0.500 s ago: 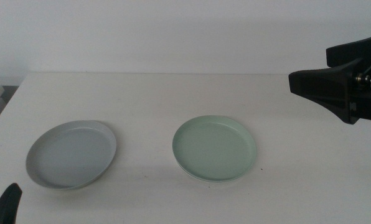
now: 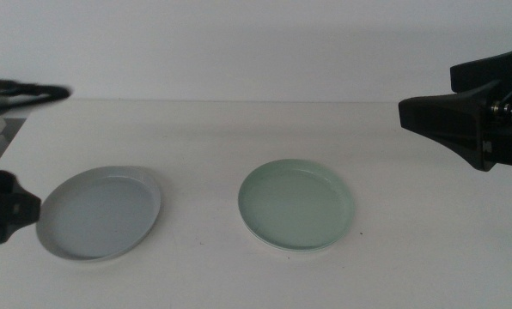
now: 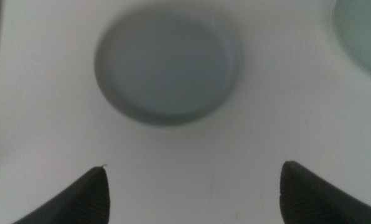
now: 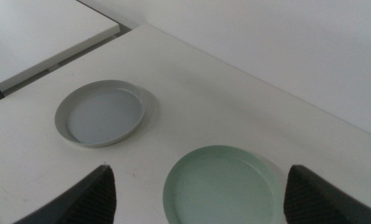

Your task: Stack the three bowls on top of each other.

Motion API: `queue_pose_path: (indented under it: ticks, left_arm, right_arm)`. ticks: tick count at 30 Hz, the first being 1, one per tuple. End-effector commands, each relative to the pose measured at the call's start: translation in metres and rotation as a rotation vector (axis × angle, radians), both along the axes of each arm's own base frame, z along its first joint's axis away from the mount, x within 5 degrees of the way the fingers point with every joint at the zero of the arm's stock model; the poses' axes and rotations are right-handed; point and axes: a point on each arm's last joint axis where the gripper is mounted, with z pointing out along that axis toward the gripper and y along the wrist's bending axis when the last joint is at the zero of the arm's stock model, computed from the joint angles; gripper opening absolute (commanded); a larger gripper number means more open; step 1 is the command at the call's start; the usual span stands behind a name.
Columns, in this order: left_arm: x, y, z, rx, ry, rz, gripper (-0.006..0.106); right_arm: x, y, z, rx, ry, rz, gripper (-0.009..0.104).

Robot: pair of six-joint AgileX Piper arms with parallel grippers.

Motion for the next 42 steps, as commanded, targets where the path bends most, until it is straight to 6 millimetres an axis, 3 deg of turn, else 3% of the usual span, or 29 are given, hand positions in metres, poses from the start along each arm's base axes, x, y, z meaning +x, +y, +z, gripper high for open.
queue_pose_path:
  ticks: [1, 4, 8, 14, 19, 25, 32, 42]
  left_arm:
    - [0.017, -0.003, 0.002, 0.004, 0.153, -0.015, 0.094]
    - [0.043, -0.007, -0.004, -0.015, 0.208, -0.038, 0.094]
    - [0.086, 0.006, -0.016, 0.008, 0.32, 0.025, 0.094]
    - [0.144, 0.046, -0.045, -0.156, 0.416, 0.176, 0.094]
    - [0.175, 0.08, -0.093, -0.324, 0.47, 0.283, 0.094]
    - [0.2, 0.098, -0.142, -0.303, 0.46, 0.268, 0.094]
    - [0.215, 0.105, -0.181, -0.282, 0.467, 0.278, 0.089]
    - [0.218, 0.106, -0.208, -0.289, 0.527, 0.28, 0.062]
  right_arm:
    - [0.0, -0.001, 0.0, -0.001, -0.01, -0.003, 0.093]
    - [0.0, -0.001, 0.0, -0.001, -0.01, -0.003, 0.093]
    - [0.0, -0.001, 0.0, -0.001, -0.01, -0.003, 0.093]
    - [0.0, 0.0, 0.0, 0.001, -0.01, -0.003, 0.093]
    - [0.0, 0.0, 0.0, 0.001, -0.01, -0.003, 0.093]
    - [0.0, 0.0, 0.0, 0.001, -0.01, -0.003, 0.093]
    - [0.0, 0.0, 0.0, 0.001, -0.01, -0.003, 0.093]
    - [0.0, 0.0, 0.0, 0.001, -0.01, -0.003, 0.093]
